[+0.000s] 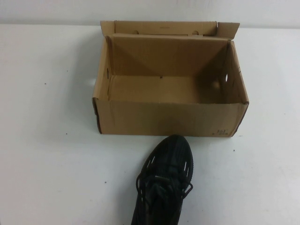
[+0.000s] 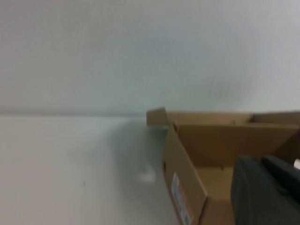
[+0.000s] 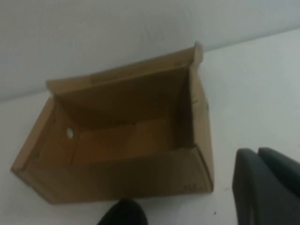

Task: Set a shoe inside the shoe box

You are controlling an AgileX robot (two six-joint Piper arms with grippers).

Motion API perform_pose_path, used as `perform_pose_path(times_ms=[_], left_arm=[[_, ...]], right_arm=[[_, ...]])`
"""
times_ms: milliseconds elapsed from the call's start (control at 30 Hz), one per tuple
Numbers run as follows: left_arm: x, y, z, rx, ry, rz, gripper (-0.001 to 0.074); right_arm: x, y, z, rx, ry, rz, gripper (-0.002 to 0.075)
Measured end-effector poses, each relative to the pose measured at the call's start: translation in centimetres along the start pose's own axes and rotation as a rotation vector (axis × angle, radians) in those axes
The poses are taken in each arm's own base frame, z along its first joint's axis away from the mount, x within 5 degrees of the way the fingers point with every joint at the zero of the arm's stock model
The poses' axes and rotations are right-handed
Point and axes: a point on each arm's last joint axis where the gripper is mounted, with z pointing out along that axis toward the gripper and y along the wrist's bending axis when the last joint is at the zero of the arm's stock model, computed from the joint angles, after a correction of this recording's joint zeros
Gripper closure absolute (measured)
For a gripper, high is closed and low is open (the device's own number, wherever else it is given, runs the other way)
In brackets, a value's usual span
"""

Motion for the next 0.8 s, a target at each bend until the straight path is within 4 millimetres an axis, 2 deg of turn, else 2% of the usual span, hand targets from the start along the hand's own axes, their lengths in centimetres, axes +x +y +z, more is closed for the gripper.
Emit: perform_pose_path(times_ms=[267,467,633,800], left_arm=[[2.3,0.2,2.1,-0.019,0.285,-0.001,0.0738],[3.0,0.2,2.6,-0.024,0.363,-0.001,0.0738],[3.1,0.2,2.6,-0.025,0.374,-0.001,0.0738],[3.2,0.2,2.6,-0.025,0.389,-0.001,0.0738]], right_arm=[[1.5,1.4,4.8,-0.253,0.293,-0.143,0.0739],[0.5,3.3,8.3,-0.420,0.452,-0.263,0.0694],[0.6,6.0,11.4,-0.552,0.636,-0.377,0.0626],[3.0,9.4,13.8,-0.638,0.797,-0.523,0.0538]])
